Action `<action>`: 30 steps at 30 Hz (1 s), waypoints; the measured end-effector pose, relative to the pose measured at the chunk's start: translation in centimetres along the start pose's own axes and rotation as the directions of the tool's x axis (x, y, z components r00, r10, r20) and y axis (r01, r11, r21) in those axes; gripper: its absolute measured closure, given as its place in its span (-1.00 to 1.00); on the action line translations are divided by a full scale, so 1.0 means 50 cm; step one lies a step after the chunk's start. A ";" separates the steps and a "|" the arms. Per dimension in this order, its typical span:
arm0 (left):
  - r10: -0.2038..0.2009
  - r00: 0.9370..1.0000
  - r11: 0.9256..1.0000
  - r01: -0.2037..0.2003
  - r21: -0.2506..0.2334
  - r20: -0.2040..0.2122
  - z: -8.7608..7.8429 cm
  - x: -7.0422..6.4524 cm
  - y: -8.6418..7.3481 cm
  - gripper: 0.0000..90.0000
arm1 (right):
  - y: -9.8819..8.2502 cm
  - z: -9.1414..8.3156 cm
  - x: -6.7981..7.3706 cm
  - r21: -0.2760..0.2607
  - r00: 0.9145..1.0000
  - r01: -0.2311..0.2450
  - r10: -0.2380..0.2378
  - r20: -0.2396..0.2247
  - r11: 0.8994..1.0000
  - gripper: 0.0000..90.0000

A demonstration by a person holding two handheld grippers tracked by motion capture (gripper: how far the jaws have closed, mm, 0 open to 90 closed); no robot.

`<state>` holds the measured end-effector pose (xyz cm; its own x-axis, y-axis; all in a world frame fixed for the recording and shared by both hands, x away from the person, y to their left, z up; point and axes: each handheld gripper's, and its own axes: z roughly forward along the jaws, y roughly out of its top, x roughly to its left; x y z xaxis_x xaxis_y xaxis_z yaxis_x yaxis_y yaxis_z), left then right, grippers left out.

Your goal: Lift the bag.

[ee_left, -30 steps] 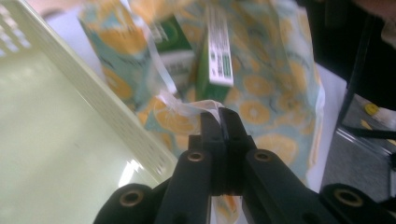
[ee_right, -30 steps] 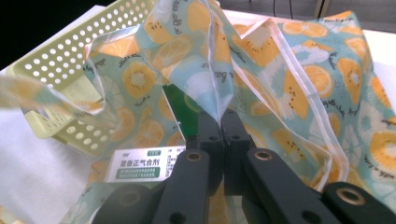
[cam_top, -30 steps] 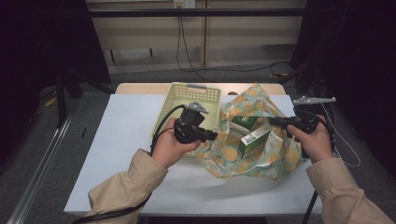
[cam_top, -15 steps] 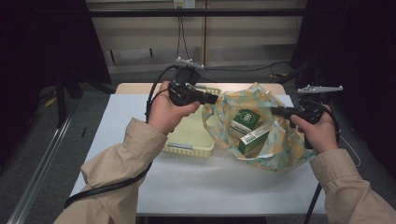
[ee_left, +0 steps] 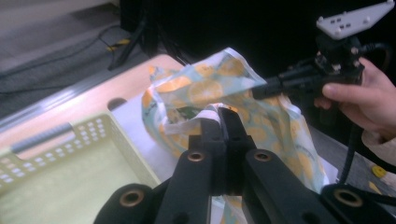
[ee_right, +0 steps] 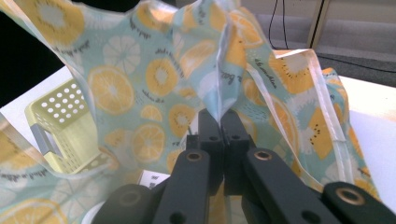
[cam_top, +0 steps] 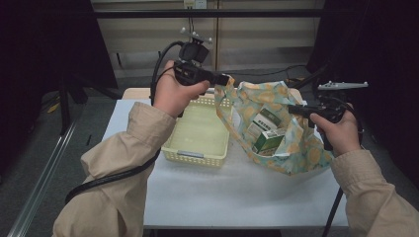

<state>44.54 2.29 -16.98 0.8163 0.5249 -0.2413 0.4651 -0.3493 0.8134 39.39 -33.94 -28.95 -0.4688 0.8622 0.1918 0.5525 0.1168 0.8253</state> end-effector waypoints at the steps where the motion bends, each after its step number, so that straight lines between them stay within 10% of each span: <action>1: -0.003 1.000 1.000 0.003 -0.004 -0.004 -0.003 0.000 0.005 1.00 | 0.004 -0.002 0.000 -0.002 1.000 0.000 0.000 -0.001 1.000 0.99; 17: -0.028 0.998 0.998 0.024 -0.063 -0.057 -0.069 0.040 0.097 1.00 | 0.074 -0.014 0.022 -0.074 0.999 0.001 -0.003 -0.037 0.997 0.99; 30: -0.061 0.993 0.996 0.053 -0.076 -0.097 -0.099 0.079 0.090 1.00 | 0.098 0.007 0.056 -0.096 0.996 0.005 -0.013 -0.086 0.995 0.99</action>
<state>48.15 6.65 -11.66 0.7497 0.6176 -0.2378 0.4808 -0.2612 0.8370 41.06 -30.78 -24.56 -0.5337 0.8149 0.2261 0.4816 0.0731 0.8733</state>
